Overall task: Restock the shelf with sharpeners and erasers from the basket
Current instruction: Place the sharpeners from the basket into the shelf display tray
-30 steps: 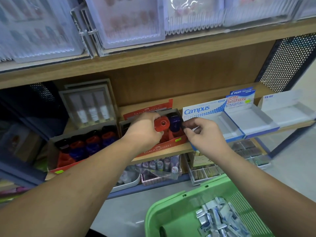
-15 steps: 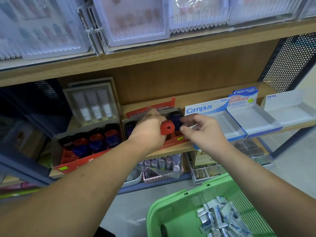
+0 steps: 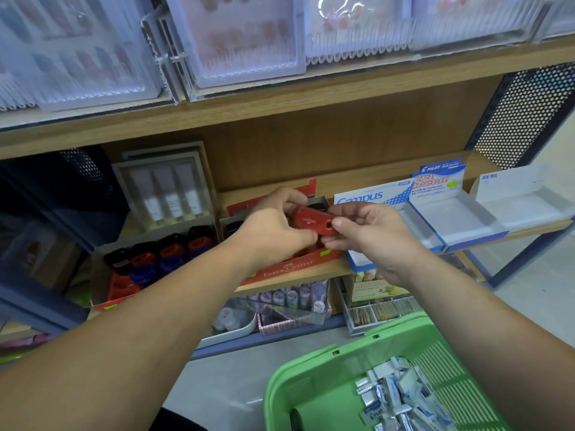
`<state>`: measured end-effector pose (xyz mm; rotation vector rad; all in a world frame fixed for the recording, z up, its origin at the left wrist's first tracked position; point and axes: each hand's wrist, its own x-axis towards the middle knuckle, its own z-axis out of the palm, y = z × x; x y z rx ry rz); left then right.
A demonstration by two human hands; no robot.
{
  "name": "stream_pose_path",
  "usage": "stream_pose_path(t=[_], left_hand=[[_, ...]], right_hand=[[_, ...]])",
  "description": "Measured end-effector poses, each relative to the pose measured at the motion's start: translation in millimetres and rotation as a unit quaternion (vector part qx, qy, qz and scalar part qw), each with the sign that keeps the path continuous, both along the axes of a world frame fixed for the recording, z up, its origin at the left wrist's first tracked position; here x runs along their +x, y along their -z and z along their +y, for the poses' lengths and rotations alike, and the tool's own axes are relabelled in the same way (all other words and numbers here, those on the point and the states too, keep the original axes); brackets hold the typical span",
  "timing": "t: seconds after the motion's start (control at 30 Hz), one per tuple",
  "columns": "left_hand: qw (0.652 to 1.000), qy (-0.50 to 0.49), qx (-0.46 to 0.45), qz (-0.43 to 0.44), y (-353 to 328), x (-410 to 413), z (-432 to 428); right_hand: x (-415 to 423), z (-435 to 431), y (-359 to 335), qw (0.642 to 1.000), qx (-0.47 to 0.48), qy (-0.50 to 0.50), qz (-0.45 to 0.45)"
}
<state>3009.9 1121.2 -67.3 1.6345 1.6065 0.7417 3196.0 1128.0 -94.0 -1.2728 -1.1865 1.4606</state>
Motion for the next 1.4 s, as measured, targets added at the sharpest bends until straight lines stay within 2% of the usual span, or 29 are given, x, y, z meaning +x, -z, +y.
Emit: stream_pose_path(t=[0.07, 0.13, 0.23, 0.3, 0.53, 0.77, 0.83, 0.9, 0.97, 1.0, 1.07, 1.17, 1.27, 1.33, 1.4], left_hand=[[0.997, -0.033, -0.001, -0.064, -2, 3, 2], [0.997, -0.056, 0.014, -0.058, -1, 7, 4], [0.996, -0.066, 0.042, 0.051, 5, 14, 11], [0.991, -0.044, 0.035, 0.119, 11, 19, 12], [0.974, -0.002, 0.082, 0.210, 18, 37, 18], [0.939, 0.065, 0.117, 0.316, 26, 42, 16], [0.927, 0.084, 0.120, 0.345, 24, 41, 10], [0.908, 0.095, 0.184, 0.363, 19, 39, -5], [0.911, 0.122, 0.230, 0.320, 17, 37, -30], [0.919, 0.155, 0.220, 0.288, 20, 37, -46], [0.922, 0.257, 0.117, 0.265, 34, 38, -82], [0.863, 0.378, -0.073, 0.327, 83, 42, -120], [0.846, 0.358, -0.191, 0.345, 154, 50, -138], [0.835, 0.349, -0.242, 0.350, 201, 56, -146], [0.805, 0.370, -0.273, 0.375, 239, 61, -153]], right_hand=[[5, -2, 2, 0.999, 0.007, 0.000, -0.040], [10, -5, 4, 0.991, 0.033, 0.008, -0.128], [20, -2, 11, 0.970, 0.099, 0.062, -0.215], [27, -2, 16, 0.962, 0.117, 0.069, -0.236], [47, -21, 45, 0.965, 0.097, 0.049, -0.238], [51, -49, 58, 0.962, 0.075, -0.039, -0.260], [50, -59, 59, 0.951, 0.055, -0.098, -0.290], [50, -73, 62, 0.932, 0.022, -0.161, -0.324], [52, -88, 72, 0.909, -0.015, -0.220, -0.354], [52, -97, 83, 0.896, -0.041, -0.251, -0.364], [50, -114, 112, 0.854, -0.090, -0.325, -0.396], [40, -142, 160, 0.787, -0.148, -0.411, -0.437], [27, -174, 203, 0.765, -0.175, -0.435, -0.442], [20, -196, 235, 0.761, -0.187, -0.442, -0.436], [13, -216, 264, 0.767, -0.214, -0.434, -0.421]])
